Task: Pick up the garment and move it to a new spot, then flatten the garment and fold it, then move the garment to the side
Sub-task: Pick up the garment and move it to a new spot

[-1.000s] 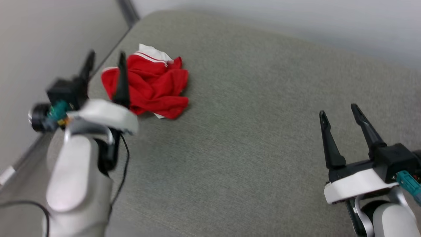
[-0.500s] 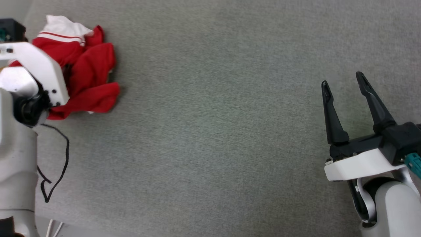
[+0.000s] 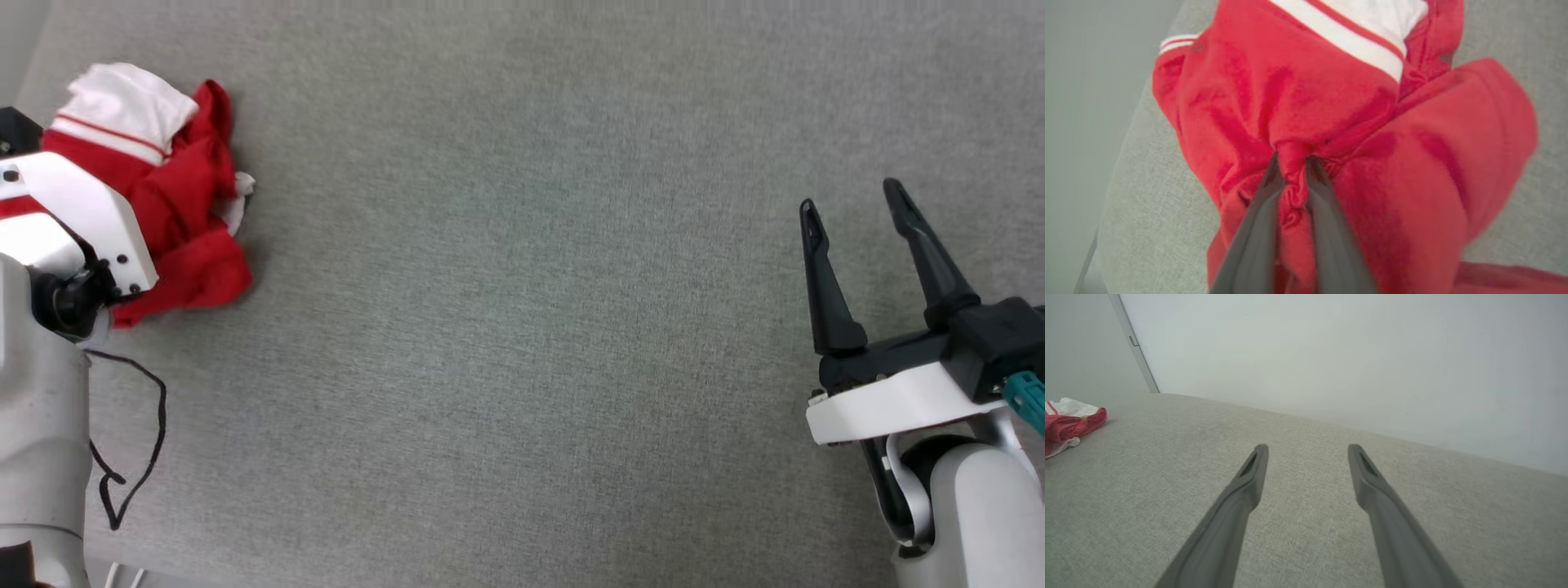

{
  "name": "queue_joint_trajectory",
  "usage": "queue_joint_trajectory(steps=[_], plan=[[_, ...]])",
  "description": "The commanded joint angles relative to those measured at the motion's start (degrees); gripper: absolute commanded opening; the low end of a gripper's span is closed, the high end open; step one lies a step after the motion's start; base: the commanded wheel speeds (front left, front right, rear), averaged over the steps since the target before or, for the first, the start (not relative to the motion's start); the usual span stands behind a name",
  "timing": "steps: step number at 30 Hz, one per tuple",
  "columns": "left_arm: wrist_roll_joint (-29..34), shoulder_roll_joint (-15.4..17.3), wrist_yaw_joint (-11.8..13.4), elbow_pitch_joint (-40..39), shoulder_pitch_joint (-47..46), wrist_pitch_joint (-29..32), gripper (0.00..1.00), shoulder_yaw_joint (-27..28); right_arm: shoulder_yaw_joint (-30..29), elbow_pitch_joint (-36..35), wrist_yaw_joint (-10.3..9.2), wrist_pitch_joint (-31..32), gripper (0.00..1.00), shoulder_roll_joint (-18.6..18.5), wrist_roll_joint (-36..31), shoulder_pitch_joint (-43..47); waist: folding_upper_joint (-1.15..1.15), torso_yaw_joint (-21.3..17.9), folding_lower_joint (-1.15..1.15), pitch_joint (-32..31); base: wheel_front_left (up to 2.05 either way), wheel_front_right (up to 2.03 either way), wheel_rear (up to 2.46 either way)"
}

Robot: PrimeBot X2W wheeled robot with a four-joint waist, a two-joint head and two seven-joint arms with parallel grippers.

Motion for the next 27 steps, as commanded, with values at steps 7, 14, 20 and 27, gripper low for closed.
queue_joint_trajectory(steps=[7, 14, 20, 27], plan=[[2.65, 0.26, 1.00, -3.23, -0.87, -15.57, 0.00, -0.90, -0.83, 1.42, -0.02, -0.76, 1.00, 0.38, 1.02, 2.81, 0.00, 0.55, -0.01, -8.43, 0.00, 0.00, 0.00], [4.53, -1.23, 0.24, -7.92, -1.69, -31.57, 0.00, -2.50, -1.74, 1.91, -0.02, -0.60, 1.00, 0.64, 2.34, 5.85, 0.00, -0.84, -0.01, -15.13, 0.00, 0.00, 0.00], [3.79, -5.69, -0.78, -10.86, 0.70, -38.32, 0.00, -4.46, -2.38, 2.36, -0.02, -0.46, 1.00, 0.63, 4.31, 8.16, 0.00, -4.88, -0.01, -19.30, 0.00, 0.00, 0.00], [1.54, -13.33, -3.22, -15.80, 6.57, -41.39, 0.00, -8.86, -2.58, 2.36, -0.02, 0.32, 1.00, 0.63, 5.46, 10.42, 0.00, -11.89, -0.01, -21.73, 0.00, 0.00, 0.00]])
